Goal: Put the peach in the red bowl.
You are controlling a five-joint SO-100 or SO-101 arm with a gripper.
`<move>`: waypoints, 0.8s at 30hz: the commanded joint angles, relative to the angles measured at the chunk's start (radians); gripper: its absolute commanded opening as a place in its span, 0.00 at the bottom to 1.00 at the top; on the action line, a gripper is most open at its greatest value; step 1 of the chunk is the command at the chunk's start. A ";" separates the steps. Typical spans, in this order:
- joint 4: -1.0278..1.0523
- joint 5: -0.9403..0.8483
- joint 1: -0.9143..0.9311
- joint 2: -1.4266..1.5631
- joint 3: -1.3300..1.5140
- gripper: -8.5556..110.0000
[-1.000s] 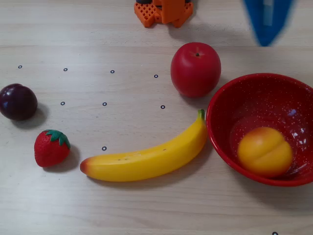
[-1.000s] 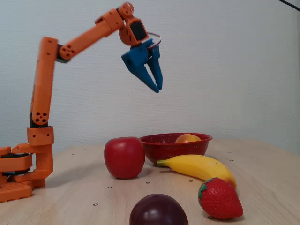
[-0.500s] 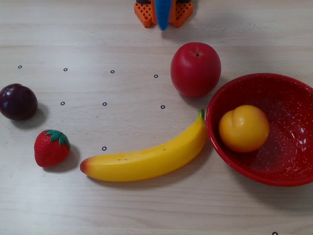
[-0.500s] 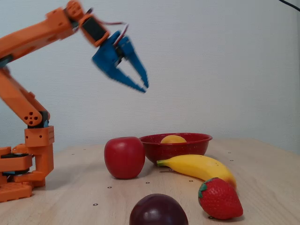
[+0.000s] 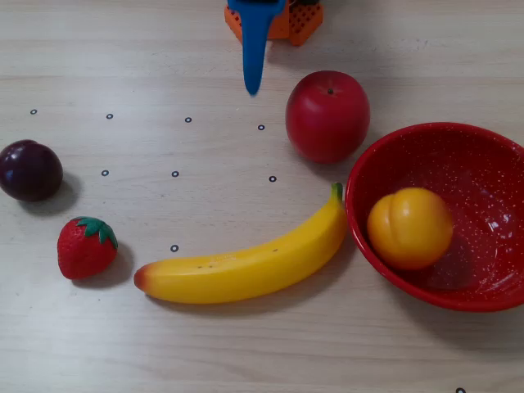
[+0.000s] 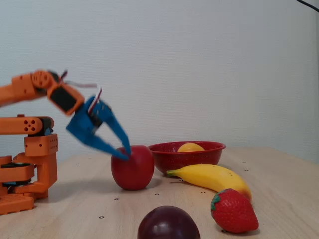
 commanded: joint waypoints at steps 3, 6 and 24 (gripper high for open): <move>-0.057 -0.018 -0.017 0.106 0.095 0.07; -0.086 -0.015 -0.017 0.160 0.189 0.07; -0.020 -0.009 0.009 0.161 0.206 0.07</move>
